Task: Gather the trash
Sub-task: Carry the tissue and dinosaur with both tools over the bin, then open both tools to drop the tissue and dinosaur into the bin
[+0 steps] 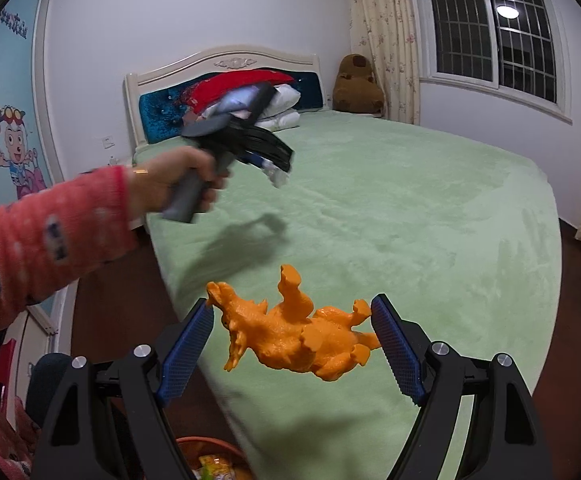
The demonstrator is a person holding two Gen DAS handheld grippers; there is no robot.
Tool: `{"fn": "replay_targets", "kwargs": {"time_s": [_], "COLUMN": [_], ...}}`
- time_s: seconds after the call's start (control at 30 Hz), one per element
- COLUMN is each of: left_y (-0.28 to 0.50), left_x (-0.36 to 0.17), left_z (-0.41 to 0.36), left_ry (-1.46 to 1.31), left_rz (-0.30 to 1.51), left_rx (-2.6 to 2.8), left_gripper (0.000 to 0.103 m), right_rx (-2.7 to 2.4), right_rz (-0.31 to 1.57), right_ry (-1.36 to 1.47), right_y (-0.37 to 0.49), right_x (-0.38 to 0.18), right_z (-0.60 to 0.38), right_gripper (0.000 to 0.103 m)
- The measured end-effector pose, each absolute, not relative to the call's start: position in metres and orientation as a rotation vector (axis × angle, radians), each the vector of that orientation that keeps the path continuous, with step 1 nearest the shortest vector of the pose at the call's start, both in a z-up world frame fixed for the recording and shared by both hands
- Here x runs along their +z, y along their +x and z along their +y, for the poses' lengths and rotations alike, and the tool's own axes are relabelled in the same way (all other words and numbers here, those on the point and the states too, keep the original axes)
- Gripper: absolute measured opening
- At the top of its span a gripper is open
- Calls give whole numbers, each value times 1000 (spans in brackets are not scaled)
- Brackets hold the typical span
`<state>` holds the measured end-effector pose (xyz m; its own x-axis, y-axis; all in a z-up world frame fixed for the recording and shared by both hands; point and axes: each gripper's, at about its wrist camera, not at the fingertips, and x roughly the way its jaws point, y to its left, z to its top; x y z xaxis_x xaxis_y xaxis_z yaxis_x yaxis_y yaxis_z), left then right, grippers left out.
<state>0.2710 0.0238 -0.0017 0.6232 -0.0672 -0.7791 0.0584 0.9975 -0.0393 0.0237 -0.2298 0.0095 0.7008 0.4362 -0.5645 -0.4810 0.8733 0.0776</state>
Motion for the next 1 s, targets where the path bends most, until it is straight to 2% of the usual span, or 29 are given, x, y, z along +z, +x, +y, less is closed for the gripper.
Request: {"fn": "replay_targets", "kwargs": {"time_s": [0.17,0.37,0.63,0.87,1.0], "left_y": [173,55,-45,-67,-66], "left_x": [9,-21,-117,-226,-266], "left_z": [46,66,61,31,18], "left_ry": [52,85,30,6,-9], "left_rz": [845,850,1063,1348,1452], "left_rx": [-98,-146,-232,-287,-298], "left_gripper": [38,38,38,38,39], "right_rx": [539,582,607,539,480], "right_rz": [634,708,941,1240,1354], "right_ry": [-78,-65,-21,-11,-29], "right_y": [8,-19,-53,-65,-67], "right_x": [9,-7,-76,-177,-219], "right_z": [-214,-196,-176,-163,-160], "right_gripper": [79,79,79,79,79]}}
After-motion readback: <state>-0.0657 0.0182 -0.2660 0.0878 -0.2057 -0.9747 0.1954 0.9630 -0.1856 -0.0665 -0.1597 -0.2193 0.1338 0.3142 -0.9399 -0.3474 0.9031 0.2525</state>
